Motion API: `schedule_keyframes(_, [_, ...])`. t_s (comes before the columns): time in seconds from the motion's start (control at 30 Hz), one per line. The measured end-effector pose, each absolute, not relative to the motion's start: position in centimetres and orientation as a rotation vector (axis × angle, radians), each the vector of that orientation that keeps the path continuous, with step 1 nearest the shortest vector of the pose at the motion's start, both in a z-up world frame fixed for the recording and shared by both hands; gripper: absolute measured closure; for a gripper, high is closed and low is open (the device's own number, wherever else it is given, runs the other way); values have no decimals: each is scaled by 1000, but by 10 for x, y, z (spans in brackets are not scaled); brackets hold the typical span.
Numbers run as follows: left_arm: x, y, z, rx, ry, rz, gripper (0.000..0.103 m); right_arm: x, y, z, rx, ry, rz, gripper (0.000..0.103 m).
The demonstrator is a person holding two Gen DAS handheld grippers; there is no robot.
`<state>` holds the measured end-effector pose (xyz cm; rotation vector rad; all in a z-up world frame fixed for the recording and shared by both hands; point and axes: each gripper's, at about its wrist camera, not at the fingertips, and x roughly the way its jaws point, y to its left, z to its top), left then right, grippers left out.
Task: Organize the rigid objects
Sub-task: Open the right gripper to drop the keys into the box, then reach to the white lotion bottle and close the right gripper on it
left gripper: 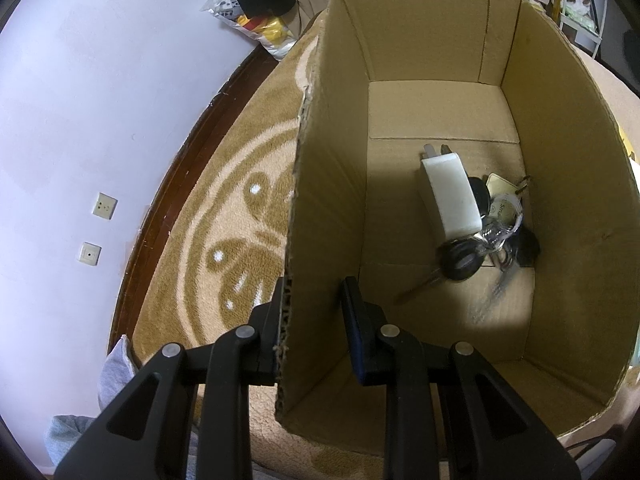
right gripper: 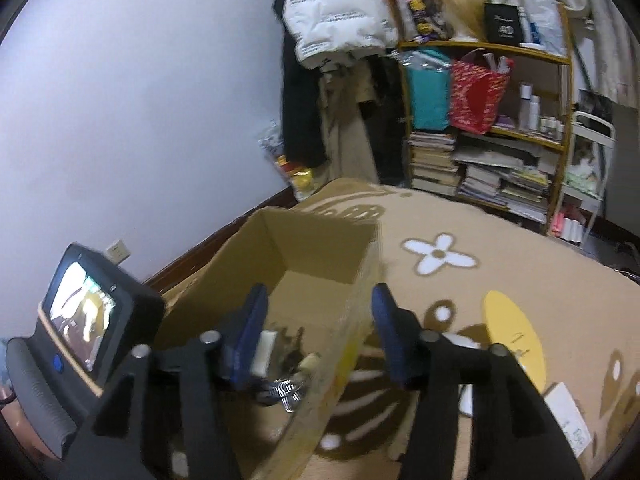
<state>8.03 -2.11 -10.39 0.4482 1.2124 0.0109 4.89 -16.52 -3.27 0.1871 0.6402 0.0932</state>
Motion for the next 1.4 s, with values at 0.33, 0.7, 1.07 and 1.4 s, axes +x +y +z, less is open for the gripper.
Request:
schedule_keyframes(0.33, [80, -21, -105, 454, 1211, 11, 79, 54, -199, -51, 197, 700, -57, 32])
schedule_keyframes(0.7, [80, -21, -105, 460, 1211, 14, 78, 61, -220, -97, 281, 859, -102, 10])
schedule_keyframes(1.07, [79, -21, -106, 463, 1211, 15, 77, 63, -228, -135, 321, 984, -121, 0])
schedule_keyframes(1.4, [79, -21, -106, 466, 1210, 16, 77, 62, -227, -135, 352, 978, -108, 0])
